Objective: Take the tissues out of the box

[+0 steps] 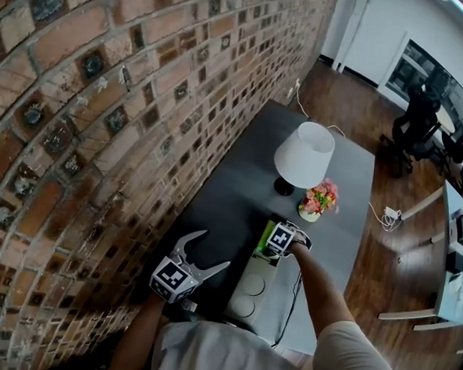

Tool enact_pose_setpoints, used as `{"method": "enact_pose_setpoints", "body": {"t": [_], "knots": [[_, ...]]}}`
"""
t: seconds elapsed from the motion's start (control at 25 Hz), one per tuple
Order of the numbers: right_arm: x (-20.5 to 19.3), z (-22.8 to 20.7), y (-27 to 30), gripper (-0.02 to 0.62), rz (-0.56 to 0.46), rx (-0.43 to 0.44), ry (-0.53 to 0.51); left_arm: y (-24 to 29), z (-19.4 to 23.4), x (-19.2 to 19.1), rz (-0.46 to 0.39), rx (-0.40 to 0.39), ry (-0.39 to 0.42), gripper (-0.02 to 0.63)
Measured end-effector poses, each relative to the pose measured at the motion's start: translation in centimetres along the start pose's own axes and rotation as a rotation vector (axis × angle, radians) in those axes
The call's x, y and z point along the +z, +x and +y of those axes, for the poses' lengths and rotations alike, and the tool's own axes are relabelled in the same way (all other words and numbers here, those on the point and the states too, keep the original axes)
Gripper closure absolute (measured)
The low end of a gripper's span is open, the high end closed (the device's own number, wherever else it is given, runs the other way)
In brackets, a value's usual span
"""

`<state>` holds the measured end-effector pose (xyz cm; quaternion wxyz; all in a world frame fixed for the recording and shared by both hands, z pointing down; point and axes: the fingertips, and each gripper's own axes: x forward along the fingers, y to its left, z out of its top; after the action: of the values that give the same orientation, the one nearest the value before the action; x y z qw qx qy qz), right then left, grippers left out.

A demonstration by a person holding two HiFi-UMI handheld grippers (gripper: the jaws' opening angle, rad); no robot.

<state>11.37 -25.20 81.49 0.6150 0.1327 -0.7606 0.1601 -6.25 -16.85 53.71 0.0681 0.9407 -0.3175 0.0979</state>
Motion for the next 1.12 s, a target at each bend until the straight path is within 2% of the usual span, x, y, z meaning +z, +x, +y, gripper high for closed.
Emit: {"method": "enact_pose_setpoints", "body": {"t": [0.16, 0.24, 0.28, 0.36, 0.56, 0.68, 0.8, 0.92, 1.12], "knots": [[-0.6, 0.1, -1.0, 0.060, -0.030, -0.056, 0.056, -0.5, 0.1, 0.4, -0.023, -0.012, -0.009, 0.232], [-1.8, -0.5, -1.9, 0.060, -0.019, -0.117, 0.070, -0.5, 0.3, 0.7, -0.037, -0.021, -0.012, 0.232], [-1.5, -1.1, -2.7, 0.060, -0.058, -0.163, 0.056, -0.4, 0.4, 0.8, -0.043, -0.025, -0.015, 0.232], [-0.1, -1.8, -5.8, 0.060, -0.199, -0.249, 0.073, -0.2, 0.2, 1.4, -0.062, -0.040, -0.026, 0.232], [0.4, -2.3, -18.1, 0.060, -0.697, -0.428, 0.363, 1.3, -0.9, 4.0, -0.124, -0.102, -0.041, 0.232], [-0.5, -0.8, -25.3, 0.058, -0.926, -0.526, 0.463, 2.3, -1.8, 5.8, -0.156, -0.142, -0.024, 0.232], [-2.2, 1.8, -31.4, 0.058, -1.073, -0.640, 0.490, 3.4, -2.5, 8.2, -0.224, -0.161, -0.041, 0.232], [-3.8, 4.6, -36.6, 0.058, -1.185, -0.776, 0.512, 3.5, -2.6, 11.1, -0.317, -0.146, -0.067, 0.232], [-8.2, 10.3, -41.4, 0.055, -1.268, -1.065, 0.645, 3.2, -3.3, 12.6, -0.373, -0.049, 0.001, 0.232]]}}
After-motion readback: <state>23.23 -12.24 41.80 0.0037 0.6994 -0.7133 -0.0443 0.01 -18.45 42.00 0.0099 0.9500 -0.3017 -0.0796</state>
